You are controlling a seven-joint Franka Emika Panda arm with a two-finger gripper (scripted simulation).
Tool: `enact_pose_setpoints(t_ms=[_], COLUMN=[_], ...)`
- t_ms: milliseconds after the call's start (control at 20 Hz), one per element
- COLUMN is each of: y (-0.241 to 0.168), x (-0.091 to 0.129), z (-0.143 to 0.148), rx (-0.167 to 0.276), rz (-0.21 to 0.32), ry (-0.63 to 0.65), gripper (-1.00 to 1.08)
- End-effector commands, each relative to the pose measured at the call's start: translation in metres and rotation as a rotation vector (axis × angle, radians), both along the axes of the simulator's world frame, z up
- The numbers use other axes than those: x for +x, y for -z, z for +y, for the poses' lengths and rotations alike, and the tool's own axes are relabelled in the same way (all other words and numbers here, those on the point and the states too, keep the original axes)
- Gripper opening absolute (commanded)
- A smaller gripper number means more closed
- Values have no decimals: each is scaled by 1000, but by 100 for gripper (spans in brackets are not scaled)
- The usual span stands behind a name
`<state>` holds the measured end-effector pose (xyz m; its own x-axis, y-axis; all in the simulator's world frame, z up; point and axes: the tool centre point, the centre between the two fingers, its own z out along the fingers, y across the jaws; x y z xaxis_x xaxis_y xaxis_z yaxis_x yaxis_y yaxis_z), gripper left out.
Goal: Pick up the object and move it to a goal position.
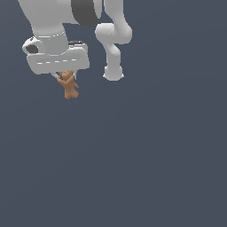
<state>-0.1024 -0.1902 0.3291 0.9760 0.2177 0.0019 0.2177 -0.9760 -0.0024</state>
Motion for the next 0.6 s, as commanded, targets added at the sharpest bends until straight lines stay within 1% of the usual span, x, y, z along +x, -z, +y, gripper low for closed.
enact_pose_setpoints(t_ms=[0, 300, 550], y=[-24, -71, -95], x=[-13, -34, -45], z=[-12, -36, -49], rx=[1, -1, -1], rz=[1, 1, 1], ry=[-1, 0, 0], gripper=[-100, -100, -100])
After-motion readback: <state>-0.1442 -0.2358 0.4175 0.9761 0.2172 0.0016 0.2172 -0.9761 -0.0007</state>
